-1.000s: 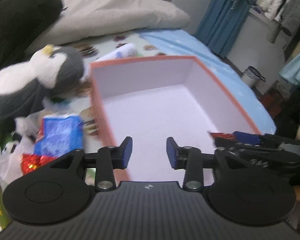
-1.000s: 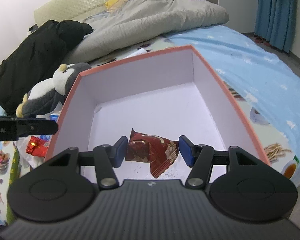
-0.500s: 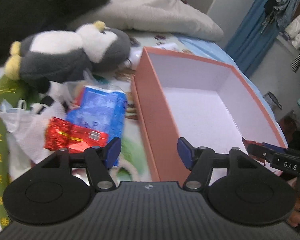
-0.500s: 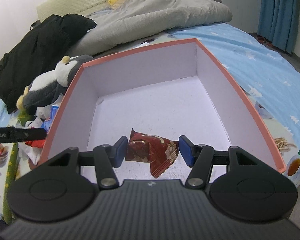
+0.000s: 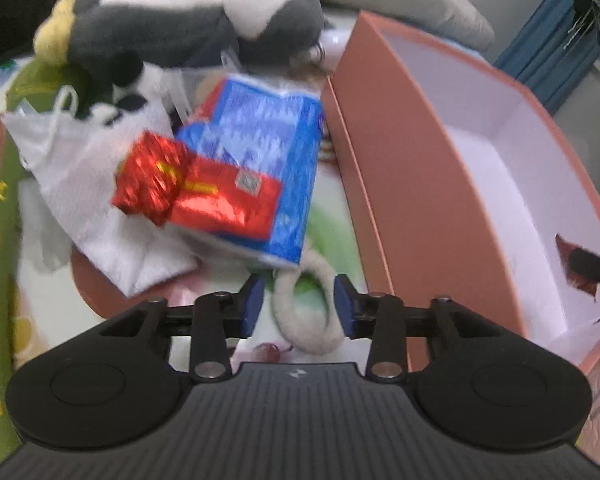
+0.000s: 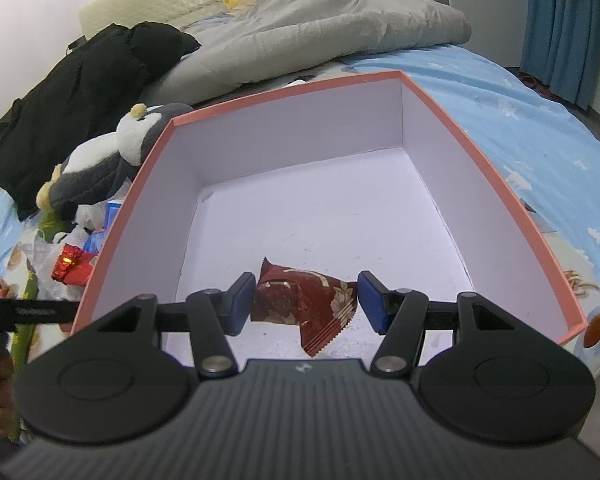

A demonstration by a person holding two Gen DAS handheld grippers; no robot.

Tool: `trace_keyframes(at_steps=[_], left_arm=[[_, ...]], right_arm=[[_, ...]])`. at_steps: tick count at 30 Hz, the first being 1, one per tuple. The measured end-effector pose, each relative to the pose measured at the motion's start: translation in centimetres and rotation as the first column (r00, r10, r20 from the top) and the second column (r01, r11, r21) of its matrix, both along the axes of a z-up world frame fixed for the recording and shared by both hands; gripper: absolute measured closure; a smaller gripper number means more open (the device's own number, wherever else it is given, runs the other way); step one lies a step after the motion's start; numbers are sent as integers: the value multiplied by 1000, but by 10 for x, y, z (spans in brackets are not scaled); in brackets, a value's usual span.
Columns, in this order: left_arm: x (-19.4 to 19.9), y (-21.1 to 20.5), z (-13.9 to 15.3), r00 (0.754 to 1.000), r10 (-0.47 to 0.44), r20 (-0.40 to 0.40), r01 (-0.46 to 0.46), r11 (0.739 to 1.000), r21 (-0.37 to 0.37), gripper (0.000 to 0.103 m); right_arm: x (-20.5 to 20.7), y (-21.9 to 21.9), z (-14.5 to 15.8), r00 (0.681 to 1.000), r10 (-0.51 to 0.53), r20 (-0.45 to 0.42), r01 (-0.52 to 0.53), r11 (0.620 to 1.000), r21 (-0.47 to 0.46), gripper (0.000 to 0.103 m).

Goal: Organize soft objects
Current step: 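Carry the red packet into the pink box with the right tool while the left carries the rope toy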

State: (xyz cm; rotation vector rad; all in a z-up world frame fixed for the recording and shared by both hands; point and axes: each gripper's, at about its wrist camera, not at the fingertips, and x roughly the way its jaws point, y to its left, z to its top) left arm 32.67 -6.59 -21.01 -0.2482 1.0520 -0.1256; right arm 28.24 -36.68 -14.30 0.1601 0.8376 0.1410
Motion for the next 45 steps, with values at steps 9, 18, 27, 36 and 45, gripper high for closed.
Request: trace_keyframes(at_steps=[9,18,27,36,45], left_arm=[[5,-12,-16,1000,5,-6,-4,996,85,73],[5,-15,-19,999,24,-21,-23,997,76,94],[-25,-14,34,999,-7,40,7,1000,-12,95],[-27,-18,107,989,-45,138,51,998,-38,95],[4,-62,140,977,-125,175,134,990,-40,94]], right_arm=[[0,3,-6,1000,13,-11,-13,1000,-5,44],[-5,6,-7,1000,23,-17,-23,1000,-6,44],[-10,12,9,999,48,17,-48,999,-4,44],[-8,21,32,996,67,56,-66,998,-11,44],[3,10,41,998,34,45,-33,999,-11,43]])
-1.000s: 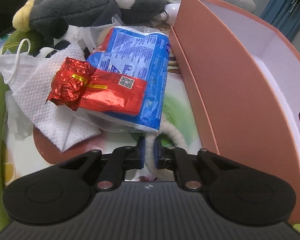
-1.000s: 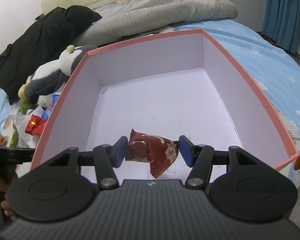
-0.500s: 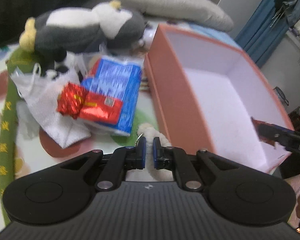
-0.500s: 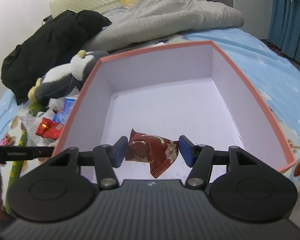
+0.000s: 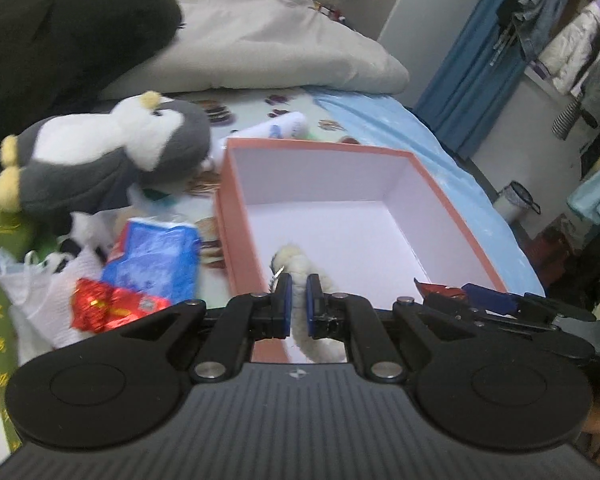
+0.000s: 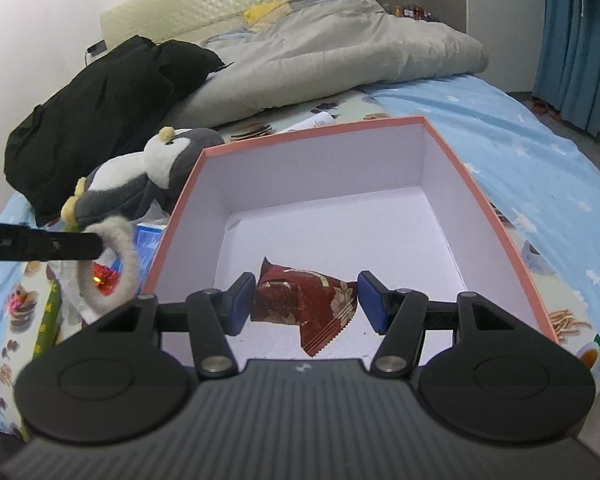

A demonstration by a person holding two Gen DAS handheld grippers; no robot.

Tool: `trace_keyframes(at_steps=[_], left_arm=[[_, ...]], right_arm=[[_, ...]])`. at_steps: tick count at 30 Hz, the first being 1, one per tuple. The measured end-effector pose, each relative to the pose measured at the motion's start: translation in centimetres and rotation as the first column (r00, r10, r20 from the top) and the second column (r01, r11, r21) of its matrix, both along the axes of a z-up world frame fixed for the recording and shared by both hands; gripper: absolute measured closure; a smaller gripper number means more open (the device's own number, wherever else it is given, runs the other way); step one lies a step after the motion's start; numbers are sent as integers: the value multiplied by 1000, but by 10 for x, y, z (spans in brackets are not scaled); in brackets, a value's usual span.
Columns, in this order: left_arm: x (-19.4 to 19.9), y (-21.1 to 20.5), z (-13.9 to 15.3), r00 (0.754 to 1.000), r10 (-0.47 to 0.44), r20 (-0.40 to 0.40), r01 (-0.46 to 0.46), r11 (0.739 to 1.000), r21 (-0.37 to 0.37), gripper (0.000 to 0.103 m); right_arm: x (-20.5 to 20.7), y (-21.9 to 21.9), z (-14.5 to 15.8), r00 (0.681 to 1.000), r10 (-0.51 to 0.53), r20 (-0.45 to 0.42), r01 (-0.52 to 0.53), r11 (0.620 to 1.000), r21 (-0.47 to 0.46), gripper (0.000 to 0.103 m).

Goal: Organize soft objects
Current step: 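Open both tools to drop the rope toy and red packet into the box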

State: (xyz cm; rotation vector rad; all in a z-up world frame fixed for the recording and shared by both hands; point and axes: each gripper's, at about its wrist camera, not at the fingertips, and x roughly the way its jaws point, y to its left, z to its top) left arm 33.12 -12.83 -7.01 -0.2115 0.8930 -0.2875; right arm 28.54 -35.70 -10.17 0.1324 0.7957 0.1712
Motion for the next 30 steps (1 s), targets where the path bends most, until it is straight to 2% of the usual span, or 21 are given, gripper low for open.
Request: trace_keyframes(at_steps=[3,6,7,8,9,10,11,15,19,23,24,25,28,30], left_arm=[[10,-17,-7,999,-25,-29,25,1000,-7,94],[21,-35,-20,996,-54,-66,56,998,31,93],[24,-39,-25,994,-56,-90,60,997,42,86],[25,-41,-28,992,-60,-108,65,997,45,71],[26,-43,-30,991,-62,-119,68,996,49,60],[25,-43,-31,992,-55,-117,61,997,54,43],[23,-42,-30,994,-43,-104,50,997,58,35],[15,-31,-18,996,-38,-80,42,998,43,32],[-1,-14,5,998,-31,-47,33,999,42,14],[-25,4,32,1000,-18,1,18,999,47,9],[-31,9,38,1000,-5,13,4,998,58,9],[-38,13,45,1000,9,27,-10,998,69,7],[-58,29,64,996,36,76,-42,996,84,4],[-72,42,74,993,56,101,-64,995,78,3]], right_arm=[[4,-4,-3,1000,-11,-18,11,1000,-5,43],[8,-9,-7,999,-21,-35,21,1000,3,42],[9,-11,-8,999,-26,-42,26,1000,7,40],[10,-12,-10,998,-31,-50,32,999,15,40],[11,-15,-11,998,-37,-57,38,999,24,39],[11,-17,-11,997,-44,-61,46,998,31,33],[10,-19,-11,997,-53,-59,55,998,35,28],[2,-22,-1,997,-64,-31,65,997,36,27],[-11,-15,19,998,-54,16,54,998,23,27],[-23,3,44,997,-17,72,17,1000,8,26],[-27,8,50,996,-3,85,3,1000,9,25],[-31,14,56,995,7,99,-8,1000,10,14],[-43,30,71,989,34,142,-37,999,23,1],[-50,41,79,986,52,161,-57,998,29,0]])
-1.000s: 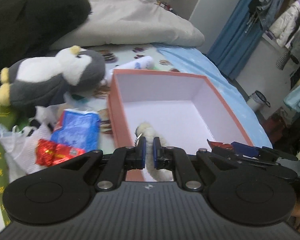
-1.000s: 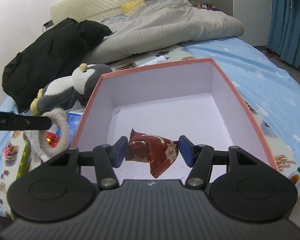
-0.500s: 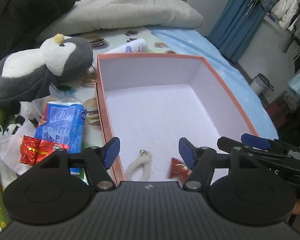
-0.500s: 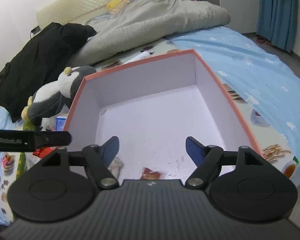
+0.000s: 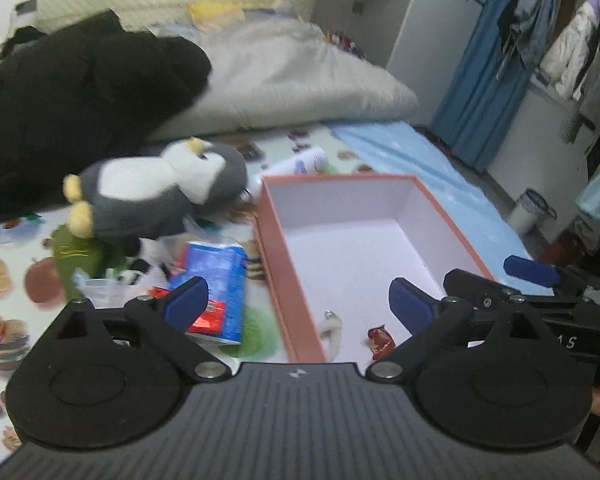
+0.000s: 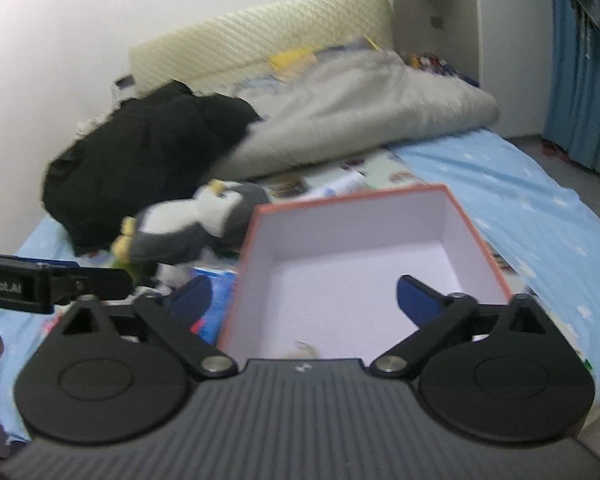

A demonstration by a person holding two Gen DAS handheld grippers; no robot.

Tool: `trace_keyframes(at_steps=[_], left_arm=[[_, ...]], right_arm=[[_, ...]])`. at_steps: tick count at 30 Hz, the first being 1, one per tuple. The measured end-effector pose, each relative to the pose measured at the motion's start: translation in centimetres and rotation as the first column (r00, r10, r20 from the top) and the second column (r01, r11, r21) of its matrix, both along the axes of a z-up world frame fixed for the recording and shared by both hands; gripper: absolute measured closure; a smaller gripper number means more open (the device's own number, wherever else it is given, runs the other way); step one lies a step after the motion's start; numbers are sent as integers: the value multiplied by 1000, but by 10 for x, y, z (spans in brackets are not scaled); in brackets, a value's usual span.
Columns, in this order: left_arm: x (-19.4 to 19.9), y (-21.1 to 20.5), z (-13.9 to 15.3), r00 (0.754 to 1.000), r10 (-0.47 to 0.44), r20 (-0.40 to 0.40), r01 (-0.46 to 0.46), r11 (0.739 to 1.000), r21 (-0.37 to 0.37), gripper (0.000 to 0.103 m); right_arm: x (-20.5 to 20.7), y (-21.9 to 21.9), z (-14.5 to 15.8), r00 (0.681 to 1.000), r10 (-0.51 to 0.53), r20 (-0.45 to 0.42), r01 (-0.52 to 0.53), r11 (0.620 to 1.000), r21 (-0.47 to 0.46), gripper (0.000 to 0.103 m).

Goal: Organize soft objects
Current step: 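Open both tools to drop the rope toy and red packet into the box, then move both tools back toward the pile of soft items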

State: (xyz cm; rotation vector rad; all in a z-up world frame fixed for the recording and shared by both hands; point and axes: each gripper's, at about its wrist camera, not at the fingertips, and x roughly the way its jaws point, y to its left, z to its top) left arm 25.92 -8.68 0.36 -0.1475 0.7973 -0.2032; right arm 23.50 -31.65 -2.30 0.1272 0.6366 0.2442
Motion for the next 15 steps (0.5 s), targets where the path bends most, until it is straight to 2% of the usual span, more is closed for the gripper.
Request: trace_keyframes(at_steps=[8,15], left_arm=[[-59,47,23,994,55,90,-57,998,16,3],[-107,81,21,989,101,105,-103,995,6,3]], right_arm=[[-32,38,16,998,55,26,-55,998,-5,0],[-57,76,18,996,85,-3,-85,996,-21,0]])
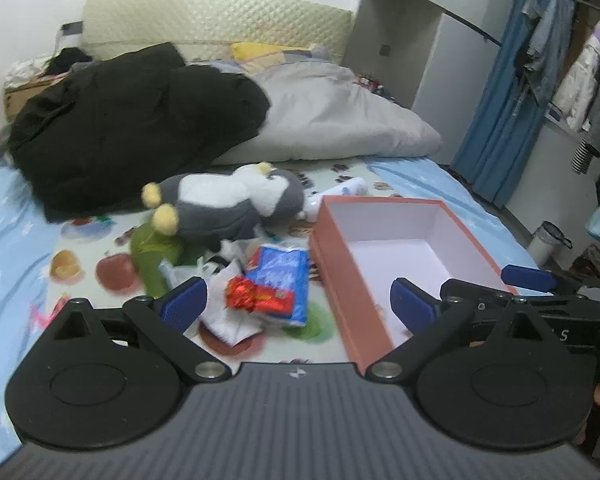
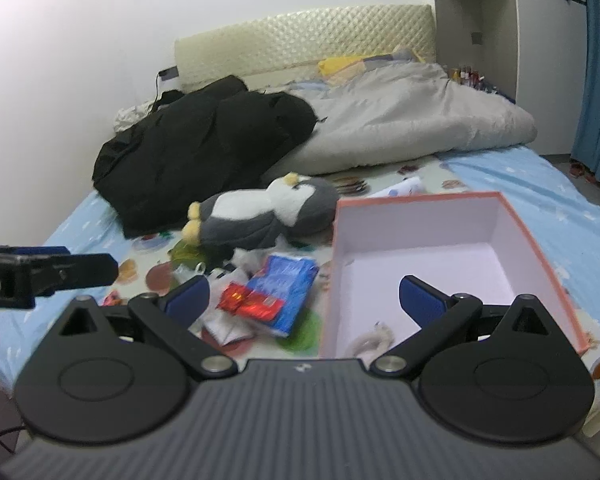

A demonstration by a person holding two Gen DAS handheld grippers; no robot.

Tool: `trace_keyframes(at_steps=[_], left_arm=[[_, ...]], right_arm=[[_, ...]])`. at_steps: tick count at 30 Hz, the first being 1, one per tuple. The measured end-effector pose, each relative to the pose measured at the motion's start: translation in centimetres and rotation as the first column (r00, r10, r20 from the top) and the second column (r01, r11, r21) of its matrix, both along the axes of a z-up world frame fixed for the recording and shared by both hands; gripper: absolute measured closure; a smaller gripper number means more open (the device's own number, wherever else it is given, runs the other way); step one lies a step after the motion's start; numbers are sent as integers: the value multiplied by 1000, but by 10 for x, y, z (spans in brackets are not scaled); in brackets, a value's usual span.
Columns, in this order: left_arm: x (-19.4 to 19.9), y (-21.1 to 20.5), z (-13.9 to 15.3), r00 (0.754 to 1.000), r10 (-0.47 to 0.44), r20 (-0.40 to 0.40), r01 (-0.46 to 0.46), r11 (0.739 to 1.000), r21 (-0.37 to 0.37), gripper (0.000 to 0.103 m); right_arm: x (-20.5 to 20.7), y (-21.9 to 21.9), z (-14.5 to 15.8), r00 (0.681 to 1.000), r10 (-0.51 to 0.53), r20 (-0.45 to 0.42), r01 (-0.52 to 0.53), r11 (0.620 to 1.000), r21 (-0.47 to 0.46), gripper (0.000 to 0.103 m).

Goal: Organize soft objects
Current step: 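Move both tools back toward the pile of soft items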

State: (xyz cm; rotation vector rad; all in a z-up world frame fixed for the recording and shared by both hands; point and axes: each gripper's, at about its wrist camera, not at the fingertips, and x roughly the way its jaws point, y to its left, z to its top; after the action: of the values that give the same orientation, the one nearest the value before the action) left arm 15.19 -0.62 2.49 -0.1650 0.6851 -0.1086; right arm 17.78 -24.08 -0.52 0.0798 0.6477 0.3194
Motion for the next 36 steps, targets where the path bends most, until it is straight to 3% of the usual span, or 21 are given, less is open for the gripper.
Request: trace_keyframes(at_steps=[6,14,21,23,28,32,36], left_arm=[[-24,39,-14,995,98,-35,-99,995,-20,3],[-31,75,-20,983,174,-49,-174,985,-2,3],[-19,103,-51,962,242,-126,-247,969,-25,3],[-16,111,-59,948,273,-166,-280,960,-20,3],[-18,126,-65,935,306,-179,-312,950,-7,3],[-22,140,-69,925,333,-182,-339,941,-5,3],[-20,155,-76,917,352,-187,-359,933,-3,3]], right_arm=[[-11,36,9,999,29,-37,-30,999,-25,0],[-33,88,66,994,111,-22,-112,991,-75,0],[-40,104,95,990,136,-30,-138,988,-70,0],[-38,106,97,994,103,-35,-105,993,-49,0],[-32,124,92,990,137,-30,-138,989,-48,0],[-21,139,71,976,158,-146,-169,984,-62,0],[-10,155,59,971,158,-177,-176,980,-88,0]])
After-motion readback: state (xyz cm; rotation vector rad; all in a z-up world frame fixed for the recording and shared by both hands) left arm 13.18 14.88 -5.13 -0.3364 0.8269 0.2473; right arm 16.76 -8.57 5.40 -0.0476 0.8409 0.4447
